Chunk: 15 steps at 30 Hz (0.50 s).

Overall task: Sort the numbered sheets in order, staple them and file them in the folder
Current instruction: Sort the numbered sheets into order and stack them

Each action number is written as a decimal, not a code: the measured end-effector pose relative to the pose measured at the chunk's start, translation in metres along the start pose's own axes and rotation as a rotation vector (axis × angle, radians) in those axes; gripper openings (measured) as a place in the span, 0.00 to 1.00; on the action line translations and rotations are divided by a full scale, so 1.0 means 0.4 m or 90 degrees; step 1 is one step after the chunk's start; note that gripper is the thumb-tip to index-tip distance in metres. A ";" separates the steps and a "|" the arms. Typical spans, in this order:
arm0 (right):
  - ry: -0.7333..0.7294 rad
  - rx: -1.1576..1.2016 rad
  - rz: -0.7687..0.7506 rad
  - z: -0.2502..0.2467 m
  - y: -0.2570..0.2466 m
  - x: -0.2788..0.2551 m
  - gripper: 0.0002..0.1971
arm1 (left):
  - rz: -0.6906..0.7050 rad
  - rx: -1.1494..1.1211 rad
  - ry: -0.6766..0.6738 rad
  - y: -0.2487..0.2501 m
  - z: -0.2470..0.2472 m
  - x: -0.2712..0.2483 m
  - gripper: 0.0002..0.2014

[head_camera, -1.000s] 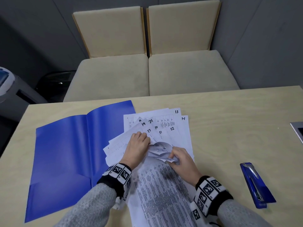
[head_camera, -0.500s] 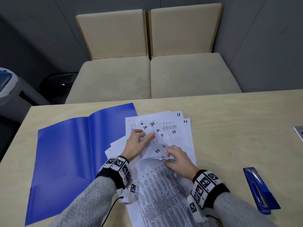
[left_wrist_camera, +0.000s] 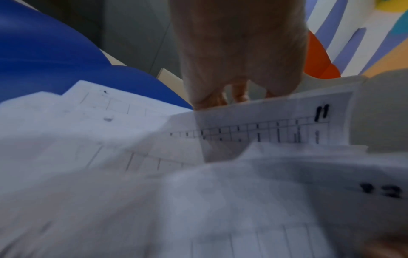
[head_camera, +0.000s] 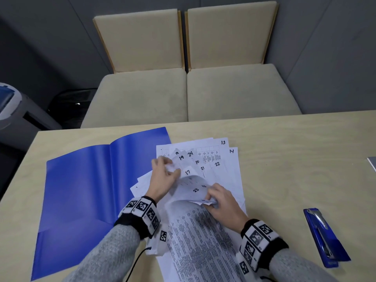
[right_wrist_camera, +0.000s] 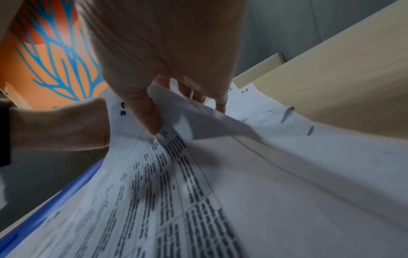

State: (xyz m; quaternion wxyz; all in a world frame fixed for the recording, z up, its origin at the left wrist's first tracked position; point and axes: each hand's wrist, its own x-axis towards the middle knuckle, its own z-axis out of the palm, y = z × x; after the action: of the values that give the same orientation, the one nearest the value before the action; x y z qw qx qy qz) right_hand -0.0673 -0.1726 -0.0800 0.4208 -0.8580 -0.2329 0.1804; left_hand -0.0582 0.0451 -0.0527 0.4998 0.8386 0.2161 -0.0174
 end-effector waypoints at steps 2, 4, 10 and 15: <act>-0.003 -0.014 -0.009 -0.001 -0.001 -0.003 0.12 | -0.015 0.062 -0.019 0.003 -0.009 0.027 0.28; -0.009 -0.017 -0.002 -0.003 -0.004 -0.004 0.12 | 0.008 0.128 -0.046 0.006 -0.007 0.040 0.31; 0.040 0.005 0.023 -0.001 -0.008 -0.014 0.13 | 0.166 0.248 -0.037 -0.003 -0.002 0.001 0.07; 0.024 -0.011 0.036 -0.008 -0.007 -0.013 0.18 | 0.246 0.303 -0.095 -0.027 -0.014 -0.030 0.11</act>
State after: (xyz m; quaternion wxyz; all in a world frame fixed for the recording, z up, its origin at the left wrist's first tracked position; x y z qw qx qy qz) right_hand -0.0707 -0.1760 -0.0755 0.4127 -0.8709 -0.2022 0.1740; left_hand -0.0742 0.0503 -0.0559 0.2983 0.9539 0.0051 -0.0336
